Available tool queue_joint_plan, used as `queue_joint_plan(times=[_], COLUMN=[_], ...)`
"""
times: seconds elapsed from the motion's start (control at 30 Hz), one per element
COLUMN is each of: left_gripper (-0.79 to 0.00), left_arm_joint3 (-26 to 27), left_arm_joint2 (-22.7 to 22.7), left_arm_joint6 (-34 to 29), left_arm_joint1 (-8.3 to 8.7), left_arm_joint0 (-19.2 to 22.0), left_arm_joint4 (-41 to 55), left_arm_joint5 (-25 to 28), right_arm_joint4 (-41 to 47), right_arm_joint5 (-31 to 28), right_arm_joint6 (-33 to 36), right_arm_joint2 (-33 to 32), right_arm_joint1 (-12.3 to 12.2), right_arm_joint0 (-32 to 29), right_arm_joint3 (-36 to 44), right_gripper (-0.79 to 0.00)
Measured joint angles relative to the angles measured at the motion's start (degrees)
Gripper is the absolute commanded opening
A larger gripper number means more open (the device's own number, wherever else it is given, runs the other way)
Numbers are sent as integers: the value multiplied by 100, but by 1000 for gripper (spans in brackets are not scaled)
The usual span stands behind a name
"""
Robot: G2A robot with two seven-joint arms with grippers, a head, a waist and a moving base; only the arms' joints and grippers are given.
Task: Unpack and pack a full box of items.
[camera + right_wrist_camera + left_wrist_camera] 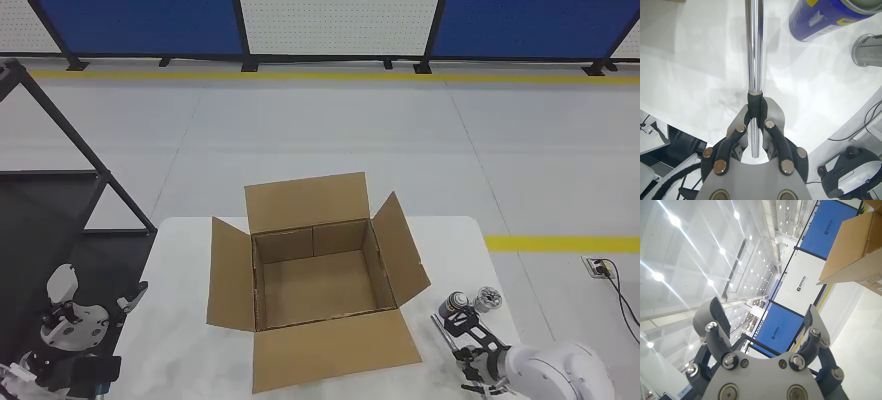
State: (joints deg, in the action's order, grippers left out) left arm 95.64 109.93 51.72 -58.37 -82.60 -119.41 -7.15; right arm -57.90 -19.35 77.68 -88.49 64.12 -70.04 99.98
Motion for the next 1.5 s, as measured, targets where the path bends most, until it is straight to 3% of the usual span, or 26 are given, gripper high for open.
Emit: queue_joint_plan(times=[0.33, 0.47, 1.1, 1.17, 1.27, 1.33, 1.5], left_gripper=[0, 0, 0, 0, 0, 0, 0], left_arm_joint3=[0, 0, 0, 0, 0, 0, 0], left_arm_joint2=[0, 0, 0, 0, 0, 0, 0], left_arm_joint6=[0, 0, 0, 0, 0, 0, 0], left_arm_joint1=[0, 0, 0, 0, 0, 0, 0], left_arm_joint0=[0, 0, 0, 0, 0, 0, 0], left_arm_joint4=[0, 0, 0, 0, 0, 0, 0], left_arm_joint5=[0, 0, 0, 0, 0, 0, 0], right_arm_joint4=[-132, -138, -4, 23, 102, 162, 318], right_arm_joint5=[311, 344, 358, 340, 230, 126, -115], right_arm_joint6=[37, 59, -80, -97, -128, -226, -681], right_arm_joint2=[280, 335, 313, 222, 7, -215, -769], right_arm_joint1=[-30, -47, -156, -179, -224, -260, -324], right_arm_joint0=[327, 383, 306, 236, 92, -74, -625], right_arm_joint3=[-427, -487, -357, -181, 182, 547, 1505], right_gripper=[-785, -582, -400, -240, -145, 0, 0])
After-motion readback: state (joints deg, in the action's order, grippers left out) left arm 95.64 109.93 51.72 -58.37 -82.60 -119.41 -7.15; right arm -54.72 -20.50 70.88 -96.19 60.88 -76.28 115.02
